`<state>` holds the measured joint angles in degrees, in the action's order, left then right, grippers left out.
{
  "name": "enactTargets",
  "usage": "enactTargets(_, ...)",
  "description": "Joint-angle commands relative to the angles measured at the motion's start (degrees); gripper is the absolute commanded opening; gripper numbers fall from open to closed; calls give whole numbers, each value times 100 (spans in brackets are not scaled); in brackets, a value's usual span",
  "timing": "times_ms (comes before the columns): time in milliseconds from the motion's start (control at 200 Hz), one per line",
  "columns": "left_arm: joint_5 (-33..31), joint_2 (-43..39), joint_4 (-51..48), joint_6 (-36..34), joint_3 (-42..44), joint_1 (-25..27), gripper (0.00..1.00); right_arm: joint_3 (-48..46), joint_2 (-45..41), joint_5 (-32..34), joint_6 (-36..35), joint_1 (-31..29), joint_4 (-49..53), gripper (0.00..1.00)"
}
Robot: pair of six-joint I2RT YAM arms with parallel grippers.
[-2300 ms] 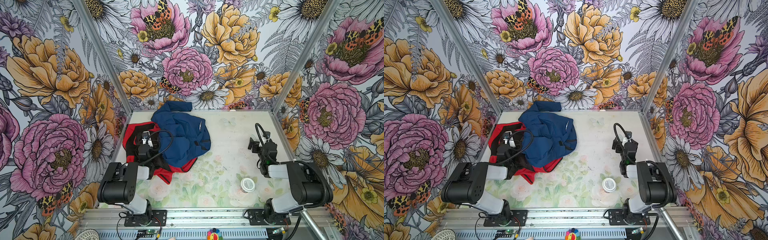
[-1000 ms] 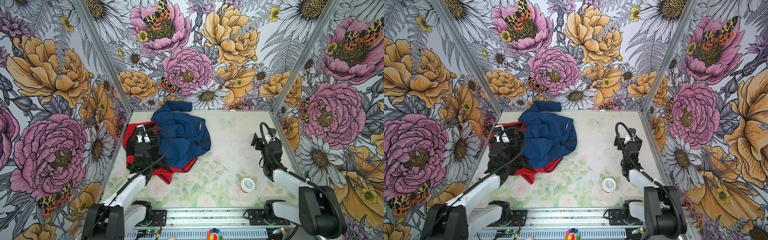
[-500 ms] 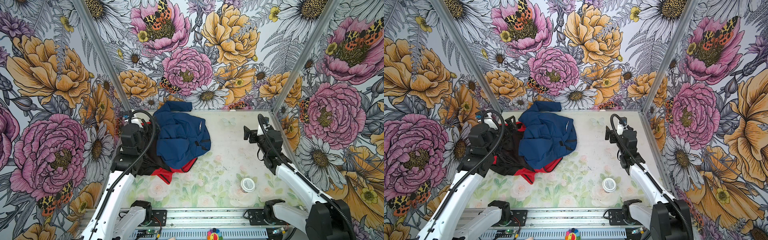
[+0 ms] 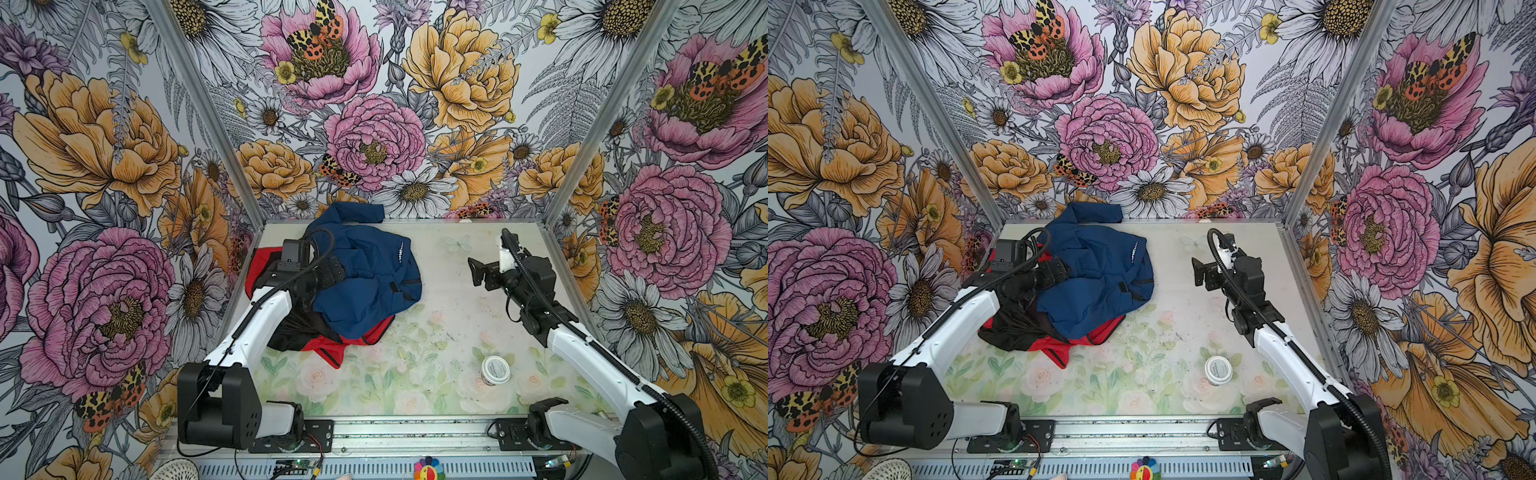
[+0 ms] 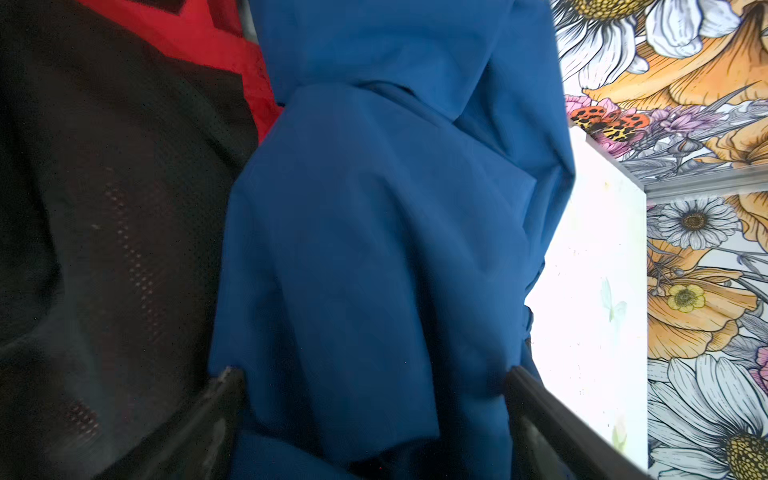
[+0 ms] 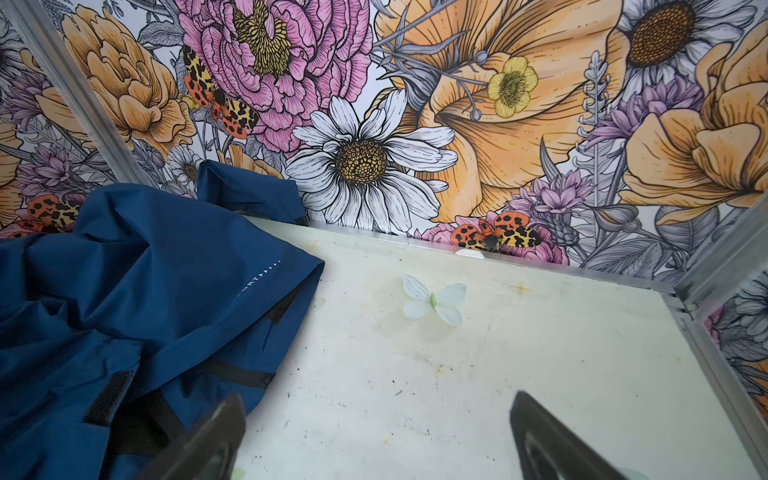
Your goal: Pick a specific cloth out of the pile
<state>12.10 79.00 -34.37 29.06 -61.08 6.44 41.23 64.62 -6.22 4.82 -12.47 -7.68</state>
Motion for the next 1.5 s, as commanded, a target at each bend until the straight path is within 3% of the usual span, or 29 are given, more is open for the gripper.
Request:
enactTargets(0, 270, 373, -9, 105, -326, 58, 98, 19, 16, -117, -55, -35, -22, 100)
enactTargets(90, 222, 742, 101, 207, -412, 133, 98, -35, 16, -142, -54, -41, -31, 99)
enactTargets(130, 231, 879, 203, 267, -440, 174, 93, -53, 24, -161, -53, -45, -32, 100)
enactTargets(380, -213, 813, 810, 460, -634, 428, 48, -36, 77, -279, -60, -88, 23, 99)
enactTargets(540, -76, 692, 1156, 604, -643, 410, 18, 16, 142, -371, -73, -154, 107, 99)
enactTargets(666, -88, 548, 1341, 619, -644, 376, 0, 34, 181, -447, -72, -245, 154, 100)
enactTargets(1106, -552, -529, 1635, 547, -1324, -83, 0, 398, 428, -784, -134, -1033, 469, 100)
enactTargets(1496, -898, -548, 1670, 390, -1455, -399, 0, 986, 1265, -597, -100, -2933, 391, 98)
